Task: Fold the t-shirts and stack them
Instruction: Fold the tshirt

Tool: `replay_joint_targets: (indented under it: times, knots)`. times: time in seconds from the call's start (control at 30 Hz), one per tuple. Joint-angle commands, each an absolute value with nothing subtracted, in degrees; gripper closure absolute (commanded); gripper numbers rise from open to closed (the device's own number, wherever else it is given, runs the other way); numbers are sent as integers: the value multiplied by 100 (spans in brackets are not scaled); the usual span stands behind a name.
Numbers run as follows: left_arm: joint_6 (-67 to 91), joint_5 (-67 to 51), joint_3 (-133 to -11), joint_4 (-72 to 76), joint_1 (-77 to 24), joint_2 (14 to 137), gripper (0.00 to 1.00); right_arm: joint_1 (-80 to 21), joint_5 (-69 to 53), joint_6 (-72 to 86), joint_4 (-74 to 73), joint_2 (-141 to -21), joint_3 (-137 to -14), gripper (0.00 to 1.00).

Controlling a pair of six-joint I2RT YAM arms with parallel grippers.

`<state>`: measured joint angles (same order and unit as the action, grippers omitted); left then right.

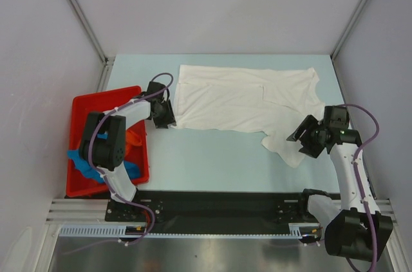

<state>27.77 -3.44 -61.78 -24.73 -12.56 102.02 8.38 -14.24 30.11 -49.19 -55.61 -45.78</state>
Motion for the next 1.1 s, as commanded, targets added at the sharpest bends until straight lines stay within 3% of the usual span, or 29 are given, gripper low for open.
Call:
replay_joint_targets:
  times: [0.0,0.27,0.37,0.47,0.57,0.8,0.87,0.93,1.07]
  knots:
    - [2918,-360,-6328,-2531,-1239,10353,54,896,-1328,3041,-4966,-5590,-4570,32]
    - [2944,-395,-6495,-2645,-1231,10556,61,1318,-660,3103,-5150,-5940,-4517,28]
    - [2979,-413,-6460,-2628,-1213,10556,70,1458,-457,3059,-5116,-6143,-4535,27]
    - [3050,-474,-6407,-2506,-1143,10582,88,1713,-457,3023,-5010,-6494,-4474,27]
    - [3094,-615,-6416,-2435,-1072,10591,100,1951,-440,2954,-4791,-6916,-4543,28]
    - [3181,-861,-6311,-2303,-1072,10442,100,2285,-605,2777,-4036,-7918,-4483,41]
    - [3234,-975,-6241,-2241,-1072,10372,100,2320,-773,2742,-3816,-8173,-4439,56]
    - [3269,-1028,-6223,-2241,-1064,10336,100,2312,-765,2725,-3604,-8270,-4403,65]
    - [3296,-1063,-6144,-2241,-1064,10213,100,2312,-686,2733,-3437,-8349,-4412,66]
